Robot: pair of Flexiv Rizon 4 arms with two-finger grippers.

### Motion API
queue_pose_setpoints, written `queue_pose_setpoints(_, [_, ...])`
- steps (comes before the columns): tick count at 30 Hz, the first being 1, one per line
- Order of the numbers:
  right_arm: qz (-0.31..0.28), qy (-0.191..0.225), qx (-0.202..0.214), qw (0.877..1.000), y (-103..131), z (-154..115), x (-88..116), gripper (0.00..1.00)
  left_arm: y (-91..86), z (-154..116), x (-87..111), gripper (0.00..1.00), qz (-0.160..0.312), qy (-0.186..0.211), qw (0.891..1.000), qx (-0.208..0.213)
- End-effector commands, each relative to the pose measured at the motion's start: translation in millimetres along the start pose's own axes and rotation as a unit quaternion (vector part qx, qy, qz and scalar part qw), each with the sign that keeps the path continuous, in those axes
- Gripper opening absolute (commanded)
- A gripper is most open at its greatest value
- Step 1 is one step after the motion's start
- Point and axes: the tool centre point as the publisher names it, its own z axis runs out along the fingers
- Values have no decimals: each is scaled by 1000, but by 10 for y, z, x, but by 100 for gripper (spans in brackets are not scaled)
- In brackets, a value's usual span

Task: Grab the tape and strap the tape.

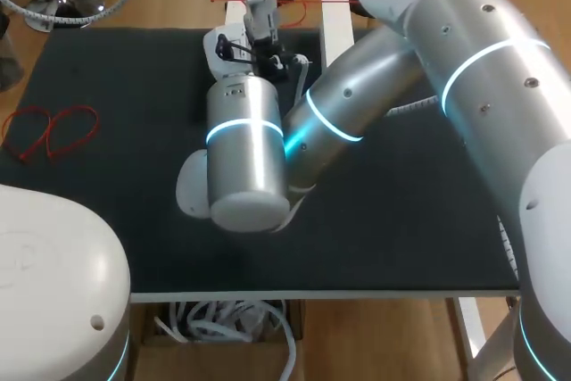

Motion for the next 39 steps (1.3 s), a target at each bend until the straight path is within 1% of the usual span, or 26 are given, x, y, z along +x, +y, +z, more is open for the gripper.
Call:
queue_pose_setpoints(1, [-7, 4, -2, 1000, 16, 3, 6, 0, -11, -5, -8, 0, 0, 2, 1000, -2])
queue_pose_setpoints(8, [-20, 10, -2, 1000, -11, 2, 53, 0, -11, -5, -8, 0, 0, 2, 1000, -2])
queue_pose_setpoints(12, [-37, 9, -11, 999, -17, 6, 50, 0, -11, -5, -8, 0, 0, 2, 1000, -2])
queue_pose_setpoints(16, [-53, 3, -13, 998, -30, 29, 10, 0, -11, -5, -8, 0, 0, 2, 1000, -2])
queue_pose_setpoints(25, [-77, -22, -2, 997, -102, 40, -122, 0, -11, -5, -8, 0, 0, 2, 1000, -2])
queue_pose_setpoints(35, [-95, -26, -7, 995, -53, 46, -165, 0, -11, -5, -8, 0, 0, 2, 1000, -2])
queue_pose_setpoints(39, [-120, -37, -11, 992, -44, 47, -197, 0, -11, -5, -8, 0, 0, 2, 1000, -2])
